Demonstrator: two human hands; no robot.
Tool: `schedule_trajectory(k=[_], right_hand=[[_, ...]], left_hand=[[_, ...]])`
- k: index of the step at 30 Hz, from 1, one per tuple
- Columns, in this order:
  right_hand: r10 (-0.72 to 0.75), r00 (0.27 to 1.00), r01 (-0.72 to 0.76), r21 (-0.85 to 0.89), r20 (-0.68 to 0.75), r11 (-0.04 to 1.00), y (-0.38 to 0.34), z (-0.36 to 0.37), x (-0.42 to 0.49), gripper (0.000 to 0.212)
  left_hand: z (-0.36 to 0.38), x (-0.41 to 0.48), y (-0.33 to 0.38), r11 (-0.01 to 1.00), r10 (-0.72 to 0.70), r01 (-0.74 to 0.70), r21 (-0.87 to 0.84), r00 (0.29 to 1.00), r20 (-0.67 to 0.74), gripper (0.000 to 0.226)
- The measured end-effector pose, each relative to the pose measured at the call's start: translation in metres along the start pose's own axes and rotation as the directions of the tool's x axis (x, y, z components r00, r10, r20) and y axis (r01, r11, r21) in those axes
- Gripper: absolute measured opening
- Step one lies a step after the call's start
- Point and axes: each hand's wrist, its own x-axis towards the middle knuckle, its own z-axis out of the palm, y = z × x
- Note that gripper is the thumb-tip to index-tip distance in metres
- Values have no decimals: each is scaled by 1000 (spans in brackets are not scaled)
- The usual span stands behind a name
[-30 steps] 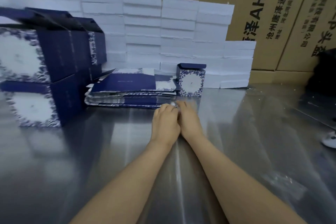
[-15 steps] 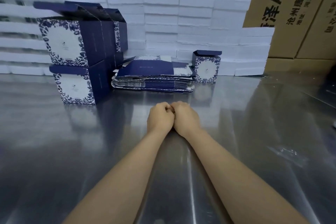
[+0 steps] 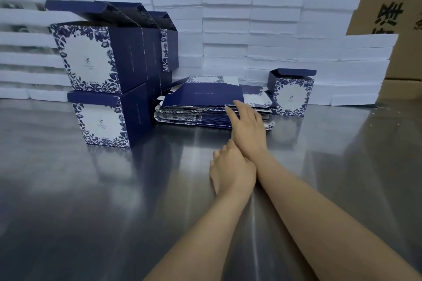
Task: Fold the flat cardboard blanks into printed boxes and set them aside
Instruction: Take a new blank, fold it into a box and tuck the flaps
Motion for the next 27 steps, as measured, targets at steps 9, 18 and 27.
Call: schedule_trajectory(k=[9, 18, 27], right_hand=[[-89, 996, 89, 14, -2, 996, -5, 25, 33, 60], [-125, 992, 125, 48, -20, 991, -2, 30, 35, 59], [-128, 992, 126, 82, 17, 989, 0, 31, 36, 60]], left_hand=[[-3, -3, 3, 998, -42, 41, 37, 998, 36, 40], [-5, -4, 5, 999, -35, 34, 39, 998, 49, 47], [-3, -2, 3, 999, -17, 14, 49, 999, 48, 51]])
